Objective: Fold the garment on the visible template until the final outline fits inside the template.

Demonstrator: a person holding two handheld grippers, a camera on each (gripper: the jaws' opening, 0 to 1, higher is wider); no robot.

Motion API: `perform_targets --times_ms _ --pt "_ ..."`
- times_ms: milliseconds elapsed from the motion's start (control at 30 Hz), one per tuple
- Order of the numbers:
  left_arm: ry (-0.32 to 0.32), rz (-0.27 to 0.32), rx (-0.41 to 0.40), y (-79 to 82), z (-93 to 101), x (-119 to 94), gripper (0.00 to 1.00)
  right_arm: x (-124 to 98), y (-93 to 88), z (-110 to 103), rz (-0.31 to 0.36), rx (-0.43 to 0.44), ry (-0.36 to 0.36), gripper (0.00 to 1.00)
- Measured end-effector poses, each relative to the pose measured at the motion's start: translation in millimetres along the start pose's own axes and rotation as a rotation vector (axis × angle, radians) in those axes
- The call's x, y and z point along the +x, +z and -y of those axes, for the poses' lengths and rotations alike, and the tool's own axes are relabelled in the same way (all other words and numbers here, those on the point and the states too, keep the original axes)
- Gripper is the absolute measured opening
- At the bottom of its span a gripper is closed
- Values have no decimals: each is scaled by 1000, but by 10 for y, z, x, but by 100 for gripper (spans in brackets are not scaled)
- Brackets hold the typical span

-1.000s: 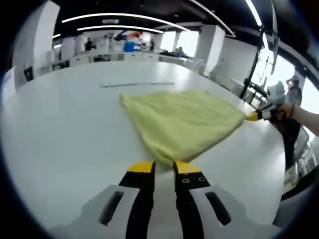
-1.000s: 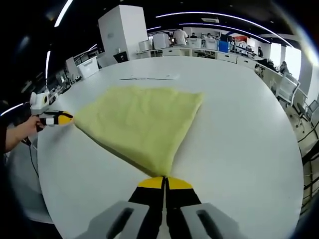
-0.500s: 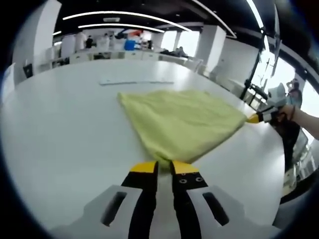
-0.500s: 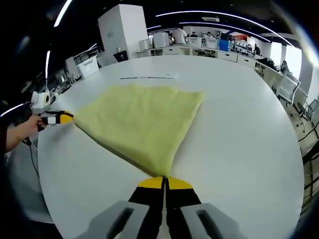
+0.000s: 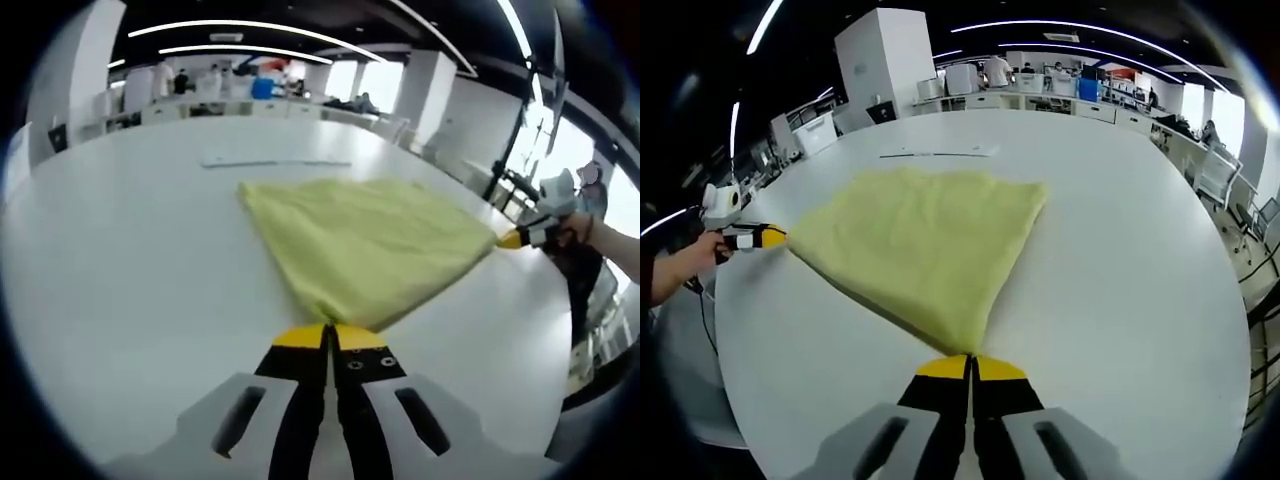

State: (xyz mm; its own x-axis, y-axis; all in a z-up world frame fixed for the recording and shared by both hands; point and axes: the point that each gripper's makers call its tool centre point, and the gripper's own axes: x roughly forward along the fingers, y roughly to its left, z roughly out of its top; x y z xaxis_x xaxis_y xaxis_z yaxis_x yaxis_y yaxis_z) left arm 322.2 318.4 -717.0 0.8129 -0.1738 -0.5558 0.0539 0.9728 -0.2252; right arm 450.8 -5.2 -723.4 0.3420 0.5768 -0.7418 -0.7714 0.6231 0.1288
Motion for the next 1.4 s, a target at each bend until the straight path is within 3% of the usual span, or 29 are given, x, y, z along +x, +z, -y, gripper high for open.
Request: perform_targets --times_ms 467,600,867,1400 --pt "38 -6 40 24 -84 -84 0 -18 -15 21 -6 6 -6 0" --pt "38 -30 132 23 -57 -113 0 -35 -19 9 -8 -1 -5 0" --pt "24 -64 222 -30 17 -159 0 -57 -69 9 -26 -20 -11 0" --pt "30 -96 243 -169 16 -335 0 -118 -193 -145 -51 -36 1 0"
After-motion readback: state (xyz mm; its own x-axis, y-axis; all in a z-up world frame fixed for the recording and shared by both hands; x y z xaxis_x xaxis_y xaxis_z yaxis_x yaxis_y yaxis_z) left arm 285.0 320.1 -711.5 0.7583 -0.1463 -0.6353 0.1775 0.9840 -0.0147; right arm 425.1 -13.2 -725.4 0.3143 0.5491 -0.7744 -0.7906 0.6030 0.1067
